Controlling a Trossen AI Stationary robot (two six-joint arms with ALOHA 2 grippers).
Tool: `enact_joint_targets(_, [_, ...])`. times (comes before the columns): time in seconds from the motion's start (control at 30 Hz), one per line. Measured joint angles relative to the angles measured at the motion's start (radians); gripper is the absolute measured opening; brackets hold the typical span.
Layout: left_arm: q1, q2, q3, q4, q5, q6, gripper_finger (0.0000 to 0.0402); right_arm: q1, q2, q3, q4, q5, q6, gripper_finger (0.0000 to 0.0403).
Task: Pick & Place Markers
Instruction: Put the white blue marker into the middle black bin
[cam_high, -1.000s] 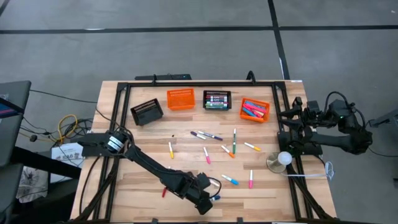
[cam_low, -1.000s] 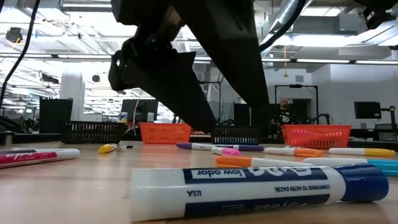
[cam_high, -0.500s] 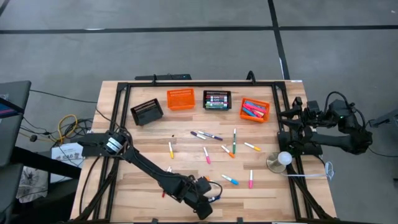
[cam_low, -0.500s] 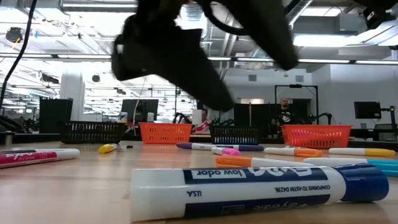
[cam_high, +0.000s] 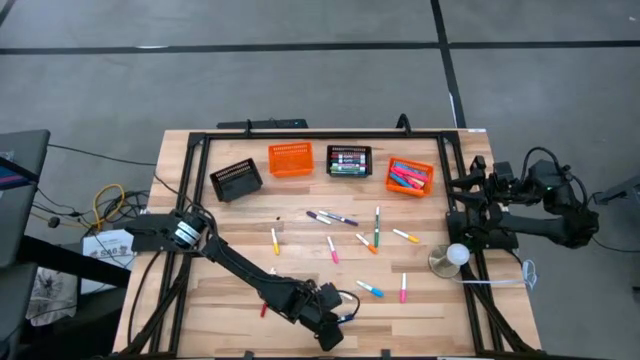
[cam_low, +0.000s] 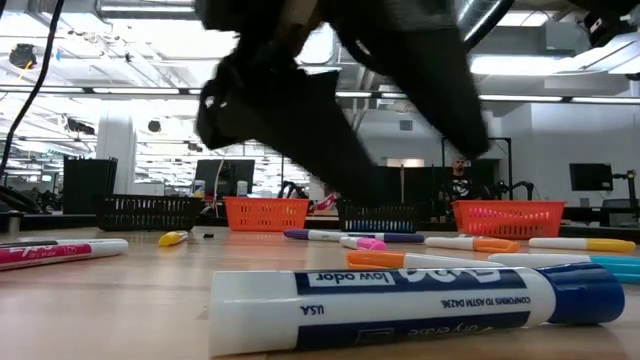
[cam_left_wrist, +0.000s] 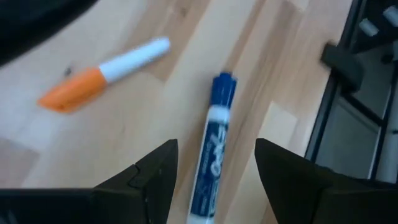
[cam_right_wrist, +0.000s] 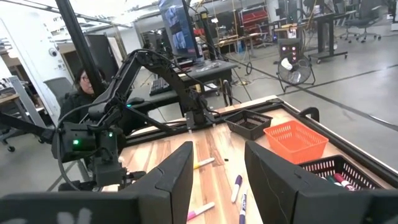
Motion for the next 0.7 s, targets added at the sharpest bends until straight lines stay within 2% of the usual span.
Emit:
enact_joint_targets(0.13, [-0.004,0.021,0.003,0.02,0.02,0.0,0.0213,0.0,0.0,0.0,0.0,0.0,0.0,0.0136])
enact_joint_targets(0.43, [-0.004,0.142,0.109,0.019,0.071,0.023,0.0213,0.0,0.0,0.0,-0.001,0.0,0.0,0.0134])
enact_joint_targets(0.6, [0.005,0.141,0.11,-0.083,0.016,0.011,0.0213,0.0,0.0,0.0,-0.001,0.0,0.007,0.0137])
enact_joint_targets(0.7, [0.007,0.143,0.111,-0.107,0.017,0.008,0.0213,0.0,0.0,0.0,-0.001,0.0,0.014,0.0136])
